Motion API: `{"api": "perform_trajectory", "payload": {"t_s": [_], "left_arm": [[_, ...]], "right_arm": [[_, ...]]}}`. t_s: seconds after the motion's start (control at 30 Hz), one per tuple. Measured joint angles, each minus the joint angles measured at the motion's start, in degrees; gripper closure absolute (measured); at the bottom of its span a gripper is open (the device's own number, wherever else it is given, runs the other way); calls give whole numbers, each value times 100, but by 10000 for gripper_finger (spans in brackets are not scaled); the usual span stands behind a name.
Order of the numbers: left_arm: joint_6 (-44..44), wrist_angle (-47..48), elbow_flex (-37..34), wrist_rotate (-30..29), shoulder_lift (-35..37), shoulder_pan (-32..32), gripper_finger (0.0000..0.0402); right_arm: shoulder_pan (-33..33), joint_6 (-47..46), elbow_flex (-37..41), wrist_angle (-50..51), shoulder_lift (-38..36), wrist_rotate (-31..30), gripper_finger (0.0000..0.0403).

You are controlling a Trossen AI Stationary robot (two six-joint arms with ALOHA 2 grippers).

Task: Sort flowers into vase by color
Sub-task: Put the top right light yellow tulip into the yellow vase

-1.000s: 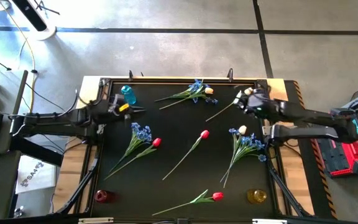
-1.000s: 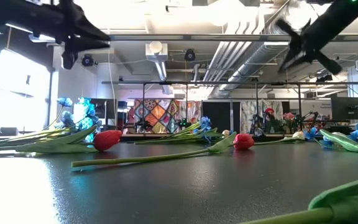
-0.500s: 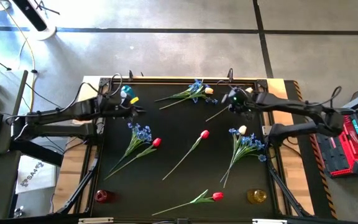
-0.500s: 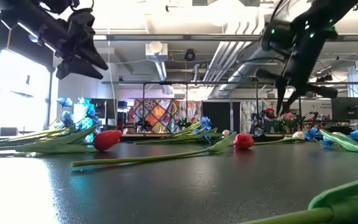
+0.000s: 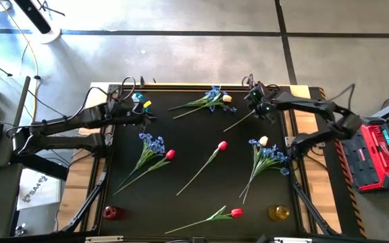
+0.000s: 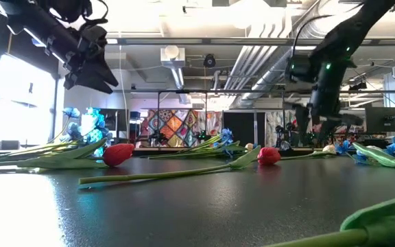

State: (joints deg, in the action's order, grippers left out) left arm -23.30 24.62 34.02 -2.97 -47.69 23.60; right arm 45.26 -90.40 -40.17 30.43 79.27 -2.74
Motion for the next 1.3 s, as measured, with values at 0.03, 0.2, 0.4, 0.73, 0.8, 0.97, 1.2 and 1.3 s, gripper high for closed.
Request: {"api": "perform_trajectory", "payload": {"t_s": [0.03, 0.2, 0.4, 0.73, 0.8, 0.97, 1.2, 1.3], "left_arm": [[5, 0, 0, 22, -46, 11, 252], [1, -3, 0, 130, -267, 17, 252], [-1, 0, 0, 144, -439, 17, 252], [-63, -2, 0, 277, -454, 14, 252], [-63, -2, 0, 277, -454, 12, 252], [-65, -2, 0, 277, -454, 11, 252], [-192, -4, 0, 279, -454, 10, 252], [-209, -5, 0, 350, -454, 10, 252]], "right_arm": [[21, -56, -57, 26, 133, 18, 243], [26, -132, -460, 154, 626, 44, 270], [290, -83, -891, 787, 1147, 288, 299], [382, -71, -983, 807, 1515, 492, 314], [410, 27, -989, 807, 1528, 516, 317], [430, 290, -982, 818, 1532, 517, 365], [425, 627, -979, 803, 1515, 446, 396], [290, 710, -1033, 814, 1411, 150, 400]]}}
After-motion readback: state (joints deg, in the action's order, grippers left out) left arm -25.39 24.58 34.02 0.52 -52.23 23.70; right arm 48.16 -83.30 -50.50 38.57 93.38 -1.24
